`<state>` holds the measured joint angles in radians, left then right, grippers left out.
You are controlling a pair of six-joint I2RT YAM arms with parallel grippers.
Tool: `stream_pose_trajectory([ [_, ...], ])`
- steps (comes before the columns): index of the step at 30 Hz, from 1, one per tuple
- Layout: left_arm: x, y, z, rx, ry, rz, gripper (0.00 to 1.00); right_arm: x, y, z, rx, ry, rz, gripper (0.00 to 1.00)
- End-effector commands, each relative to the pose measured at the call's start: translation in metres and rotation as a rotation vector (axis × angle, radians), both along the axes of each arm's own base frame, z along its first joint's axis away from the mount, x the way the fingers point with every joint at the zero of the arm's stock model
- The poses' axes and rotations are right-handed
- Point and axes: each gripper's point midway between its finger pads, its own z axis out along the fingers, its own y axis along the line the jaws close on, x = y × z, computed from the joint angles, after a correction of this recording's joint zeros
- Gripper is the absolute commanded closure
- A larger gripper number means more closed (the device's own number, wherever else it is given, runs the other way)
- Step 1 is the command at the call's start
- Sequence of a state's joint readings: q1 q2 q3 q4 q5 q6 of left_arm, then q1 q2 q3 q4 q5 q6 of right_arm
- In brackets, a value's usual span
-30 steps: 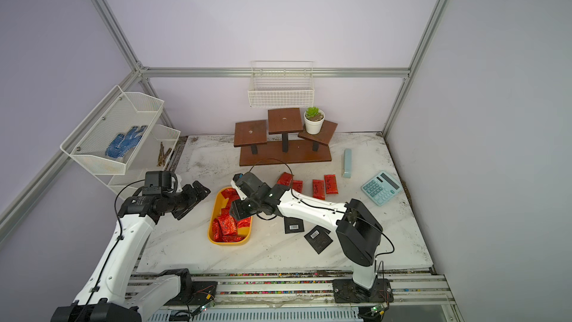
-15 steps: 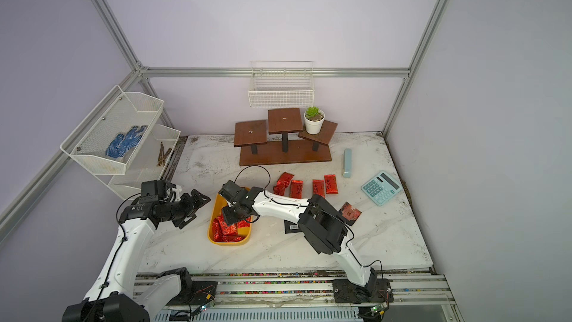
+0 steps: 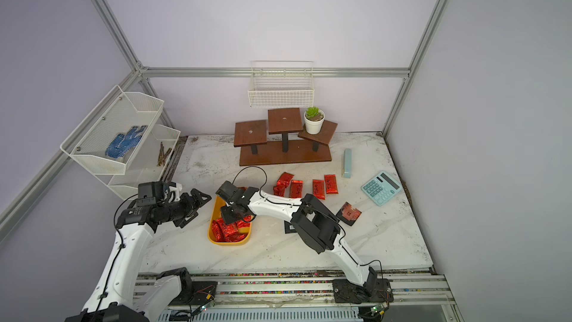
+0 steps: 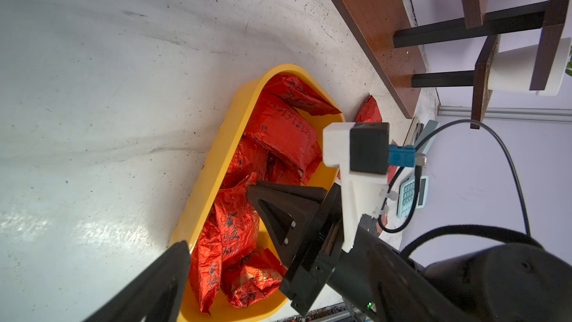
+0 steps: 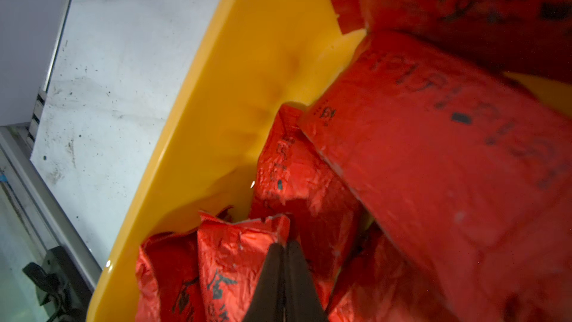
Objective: Take the tea bags out of the storage box
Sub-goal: Pick up the tea bag from the storage box.
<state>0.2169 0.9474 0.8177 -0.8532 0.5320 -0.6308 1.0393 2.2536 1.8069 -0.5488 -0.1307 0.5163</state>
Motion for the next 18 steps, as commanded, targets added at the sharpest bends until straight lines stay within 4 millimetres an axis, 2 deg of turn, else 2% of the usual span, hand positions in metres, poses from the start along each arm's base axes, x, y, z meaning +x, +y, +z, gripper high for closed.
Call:
stream_pose_trajectory([
  [1,0.003,-0.003,0.016,-0.002,-0.072,-0.027,0.09,-0.002,0.002,0.044,0.08,-0.05,0.002,0.99],
  [10,-0.004,-0.009,0.024,-0.027,-0.095,-0.013,0.1,-0.001,-0.009,0.106,0.183,-0.107,-0.025,1.0],
  [14,-0.006,-0.017,0.028,-0.029,-0.101,-0.019,0.11,0.005,-0.024,0.132,0.218,-0.135,-0.062,1.0],
  [18,-0.007,-0.028,0.031,-0.005,-0.1,-0.038,0.11,0.01,-0.046,0.15,0.231,-0.159,-0.102,1.0],
])
